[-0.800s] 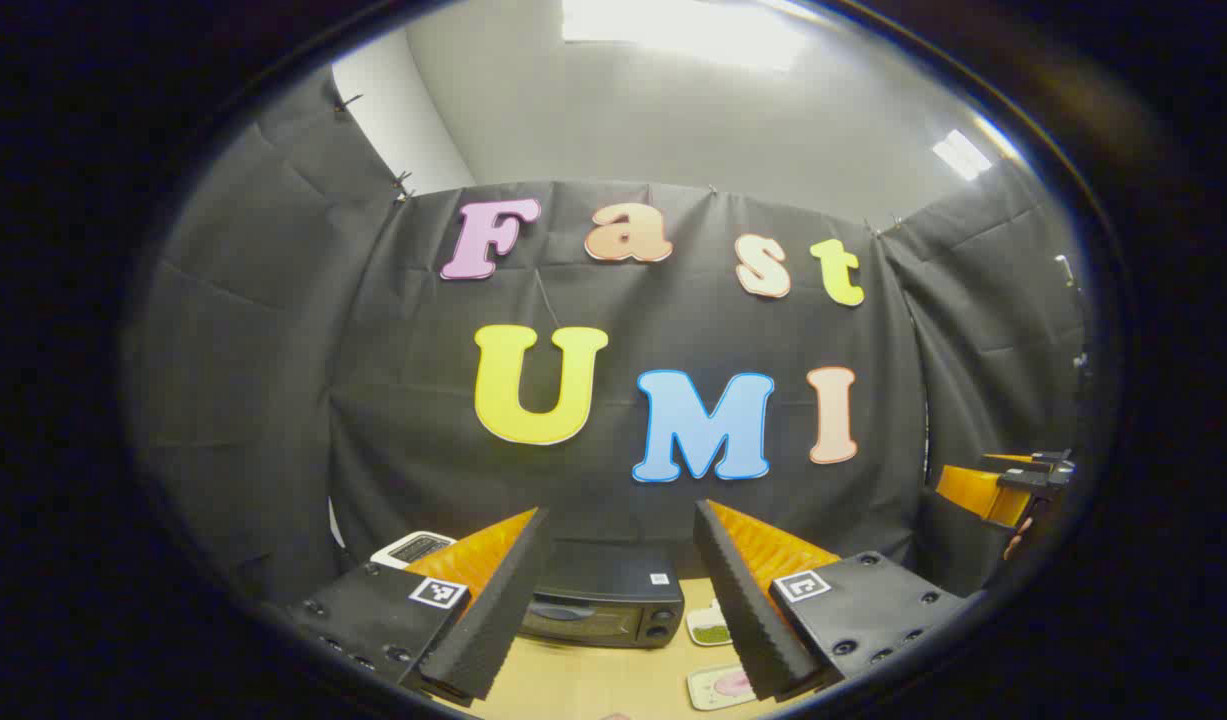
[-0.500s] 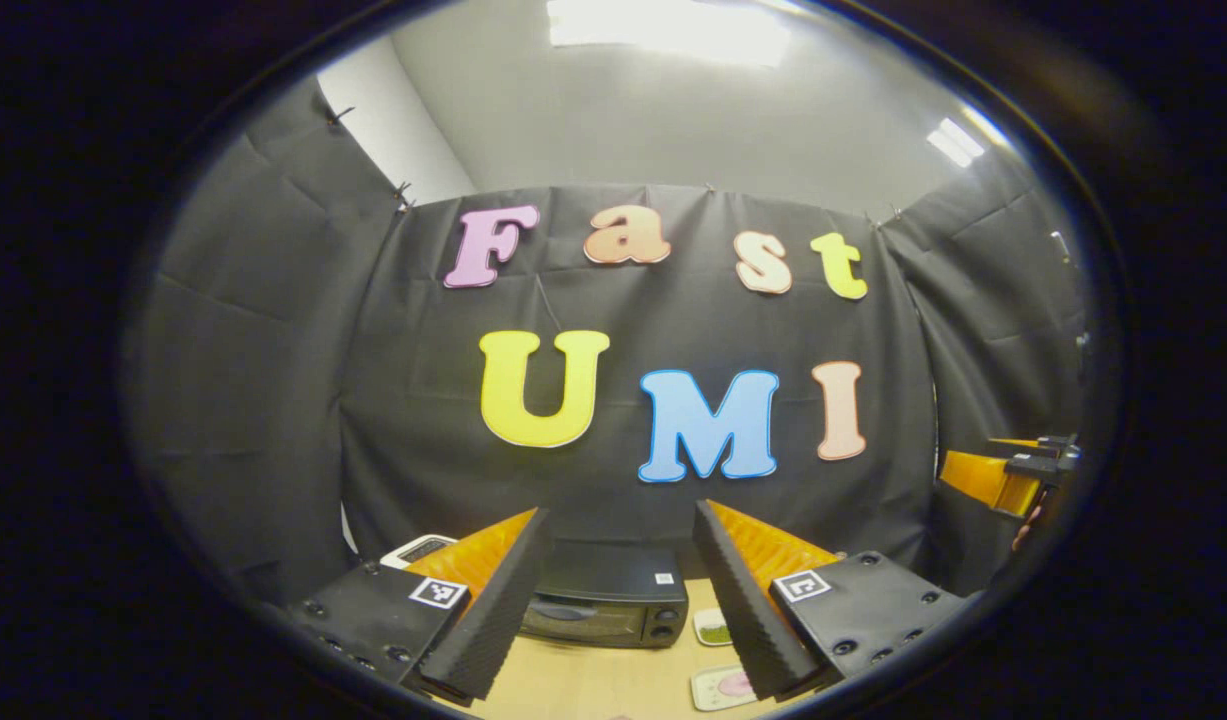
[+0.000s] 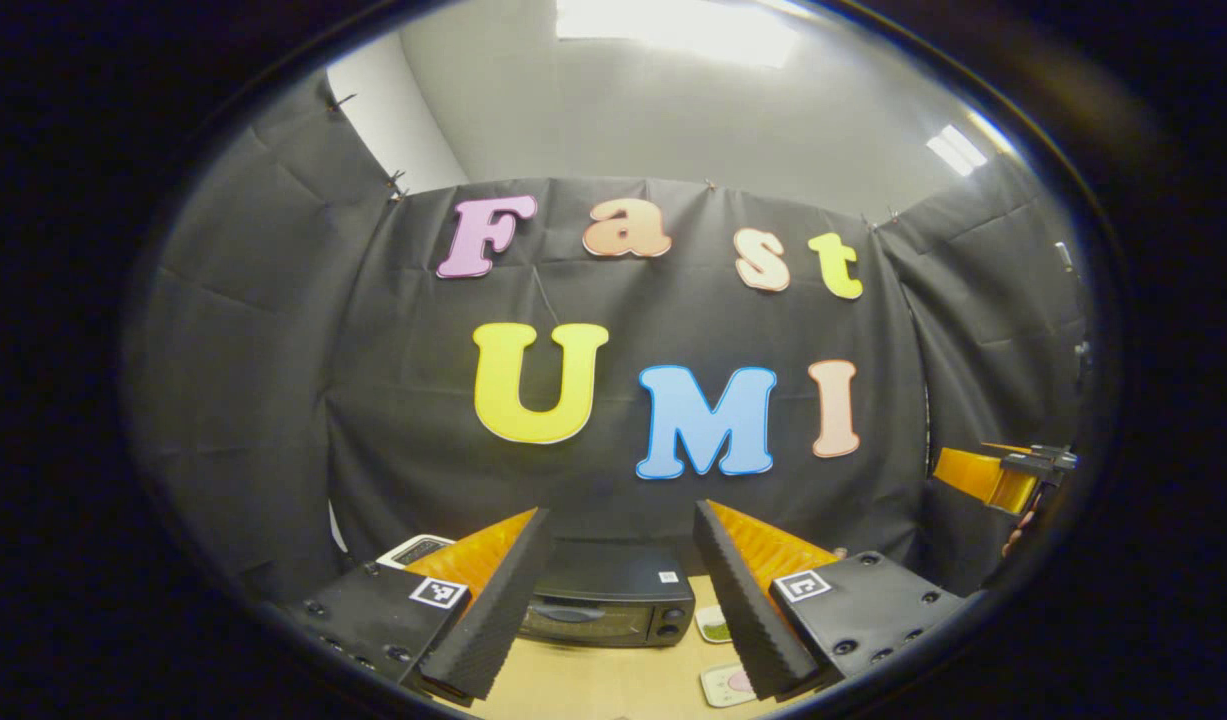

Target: Open the electric oven with the left hand, put the food in, and close the electric oven.

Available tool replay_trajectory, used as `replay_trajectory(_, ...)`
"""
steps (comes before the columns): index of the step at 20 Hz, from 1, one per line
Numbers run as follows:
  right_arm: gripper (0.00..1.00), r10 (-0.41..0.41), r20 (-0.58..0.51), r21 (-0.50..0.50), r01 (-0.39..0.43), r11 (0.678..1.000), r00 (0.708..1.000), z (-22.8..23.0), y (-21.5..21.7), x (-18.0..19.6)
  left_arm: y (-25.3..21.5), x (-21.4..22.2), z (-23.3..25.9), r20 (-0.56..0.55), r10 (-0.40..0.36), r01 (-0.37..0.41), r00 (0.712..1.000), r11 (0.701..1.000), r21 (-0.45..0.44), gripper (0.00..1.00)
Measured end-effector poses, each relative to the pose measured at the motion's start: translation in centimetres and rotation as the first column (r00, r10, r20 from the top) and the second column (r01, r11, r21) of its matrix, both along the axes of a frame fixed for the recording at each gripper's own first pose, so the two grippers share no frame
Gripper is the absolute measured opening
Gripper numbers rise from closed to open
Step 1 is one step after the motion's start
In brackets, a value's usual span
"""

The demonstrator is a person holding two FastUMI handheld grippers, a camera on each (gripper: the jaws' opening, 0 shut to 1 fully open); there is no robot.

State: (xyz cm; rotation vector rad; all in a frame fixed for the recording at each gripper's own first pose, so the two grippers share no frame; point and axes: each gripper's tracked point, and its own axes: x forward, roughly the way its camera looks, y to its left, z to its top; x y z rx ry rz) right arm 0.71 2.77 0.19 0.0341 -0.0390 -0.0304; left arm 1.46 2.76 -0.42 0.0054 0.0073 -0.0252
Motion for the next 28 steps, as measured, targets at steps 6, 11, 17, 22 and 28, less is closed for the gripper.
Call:
replay_trajectory(6, 0.99, -0.052, -0.020, -0.045, 0.051, 0.998, 0.998, -1.7, 2.3, 0.5, 2.4, 2.5, -1.8, -0.036, -0.072, 0.071, 0.997, 0.997, -0.025, 1.00)
replay_trajectory(11, 0.99, -0.061, -0.063, -0.023, 0.060, 0.998, 0.996, -3.6, 3.2, 1.7, 2.5, 6.1, -6.3, -0.166, -0.131, 0.130, 0.977, 0.991, -0.013, 1.00)
replay_trajectory(17, 0.99, -0.043, -0.119, -0.048, 0.038, 0.998, 0.992, -5.5, 2.1, 3.9, 3.3, 11.8, -16.6, -0.411, -0.115, 0.100, 0.904, 0.993, -0.059, 0.97)
replay_trajectory(22, 0.99, -0.061, -0.167, -0.067, 0.050, 0.997, 0.984, -7.2, 0.0, 4.9, 4.6, 16.9, -23.7, -0.508, -0.065, 0.074, 0.859, 0.997, -0.002, 0.97)
replay_trajectory(28, 0.99, -0.111, -0.202, -0.087, 0.095, 0.992, 0.973, -8.1, -2.0, 4.8, 5.8, 20.8, -30.6, -0.571, -0.009, 0.078, 0.821, 0.992, 0.097, 0.96)
